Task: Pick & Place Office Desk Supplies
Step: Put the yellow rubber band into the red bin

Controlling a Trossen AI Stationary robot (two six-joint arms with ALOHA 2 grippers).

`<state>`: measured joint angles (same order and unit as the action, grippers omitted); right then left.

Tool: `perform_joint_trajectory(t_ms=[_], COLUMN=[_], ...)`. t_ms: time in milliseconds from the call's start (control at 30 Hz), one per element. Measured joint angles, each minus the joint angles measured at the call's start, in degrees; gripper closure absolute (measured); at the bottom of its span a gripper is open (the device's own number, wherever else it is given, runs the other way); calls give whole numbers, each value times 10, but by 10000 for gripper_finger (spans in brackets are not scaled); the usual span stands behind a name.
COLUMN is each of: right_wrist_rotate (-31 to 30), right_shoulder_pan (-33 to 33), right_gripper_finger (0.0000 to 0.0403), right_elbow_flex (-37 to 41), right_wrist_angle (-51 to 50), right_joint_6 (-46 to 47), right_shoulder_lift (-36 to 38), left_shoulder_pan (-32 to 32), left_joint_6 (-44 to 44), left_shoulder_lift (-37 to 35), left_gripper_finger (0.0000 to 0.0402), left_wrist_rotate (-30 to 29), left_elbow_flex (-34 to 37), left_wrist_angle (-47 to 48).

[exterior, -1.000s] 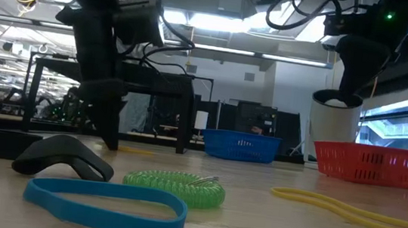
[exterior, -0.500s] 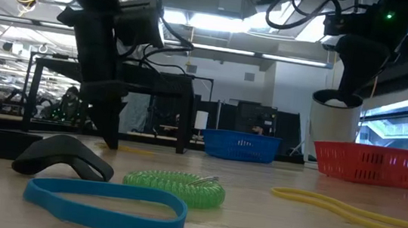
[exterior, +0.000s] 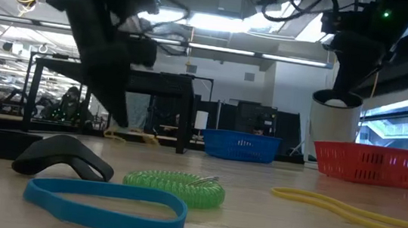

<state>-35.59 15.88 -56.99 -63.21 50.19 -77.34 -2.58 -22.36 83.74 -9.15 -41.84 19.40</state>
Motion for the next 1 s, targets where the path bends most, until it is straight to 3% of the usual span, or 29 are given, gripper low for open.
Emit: perform_joint_trajectory(t_ms=[533,733,1000], right_wrist_rotate=[18,41,55], right_shoulder_pan=[42,43,43], right_gripper_finger=[199,199,199], right_elbow_flex=[0,0,0], right_wrist_angle=[315,362,434], right_joint_6=[-238,-281,-344], right_shoulder_lift=[0,0,-11], left_shoulder_pan=[-111,-127,-127], left_joint_6=[53,95,124], left_shoulder_lift=[-55,-55,-55], left_gripper_finger=[399,399,399], left_wrist_rotate=[-52,-91,-92], left_elbow_flex=[-2,-2,-2], left_wrist_angle=[-220,-282,-341])
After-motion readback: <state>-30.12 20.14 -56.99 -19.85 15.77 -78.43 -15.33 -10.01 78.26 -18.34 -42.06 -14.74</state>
